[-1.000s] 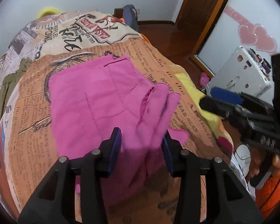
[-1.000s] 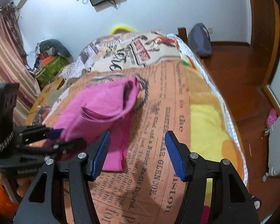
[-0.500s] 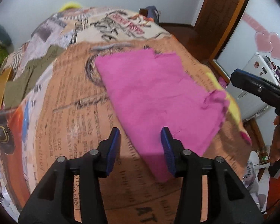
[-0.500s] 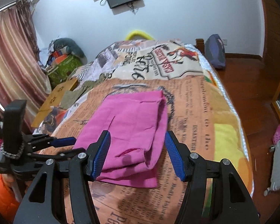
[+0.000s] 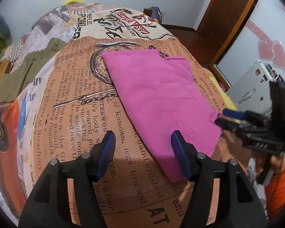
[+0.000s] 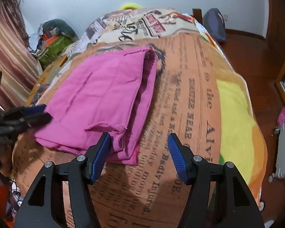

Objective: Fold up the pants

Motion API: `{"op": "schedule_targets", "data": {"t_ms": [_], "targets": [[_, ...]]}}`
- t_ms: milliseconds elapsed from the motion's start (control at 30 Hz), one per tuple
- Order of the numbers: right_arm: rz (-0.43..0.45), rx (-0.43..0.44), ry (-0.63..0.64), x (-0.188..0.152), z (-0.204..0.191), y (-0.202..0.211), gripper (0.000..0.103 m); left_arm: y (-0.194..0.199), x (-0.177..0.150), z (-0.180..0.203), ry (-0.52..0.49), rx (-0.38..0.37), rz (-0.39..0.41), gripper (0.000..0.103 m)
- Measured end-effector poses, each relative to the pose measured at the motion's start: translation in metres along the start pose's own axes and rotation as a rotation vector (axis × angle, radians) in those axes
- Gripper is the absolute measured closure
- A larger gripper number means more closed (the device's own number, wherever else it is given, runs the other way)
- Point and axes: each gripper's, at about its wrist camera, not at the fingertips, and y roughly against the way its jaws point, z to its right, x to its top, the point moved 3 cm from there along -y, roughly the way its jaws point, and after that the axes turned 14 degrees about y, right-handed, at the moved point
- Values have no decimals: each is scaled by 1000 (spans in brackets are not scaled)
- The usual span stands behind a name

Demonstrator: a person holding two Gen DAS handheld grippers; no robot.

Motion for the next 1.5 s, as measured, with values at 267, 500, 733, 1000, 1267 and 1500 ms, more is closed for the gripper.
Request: {"op": "schedule_targets", "data": {"t_ms": [267,500,733,1000,1267,1500], "targets": [[38,-52,47,14,-3,14,45,8,53,3,-57,65,87,41],[96,-36,21,33,2,11,43,-37,103,-5,-33,25,10,41],[20,10,-5,26,5,-26,43,-90,125,-17,-19,34,-81,41],[23,42,-31,27,10,-29,43,-117,142,-24,-9,-26,-91,53],[31,-12,-21,32,9,-23,43,-107,144,-37,11,-18,-75,88],[78,-46,-30,41,10,-2,43,-55,112,-53,11,60,21,91]]}}
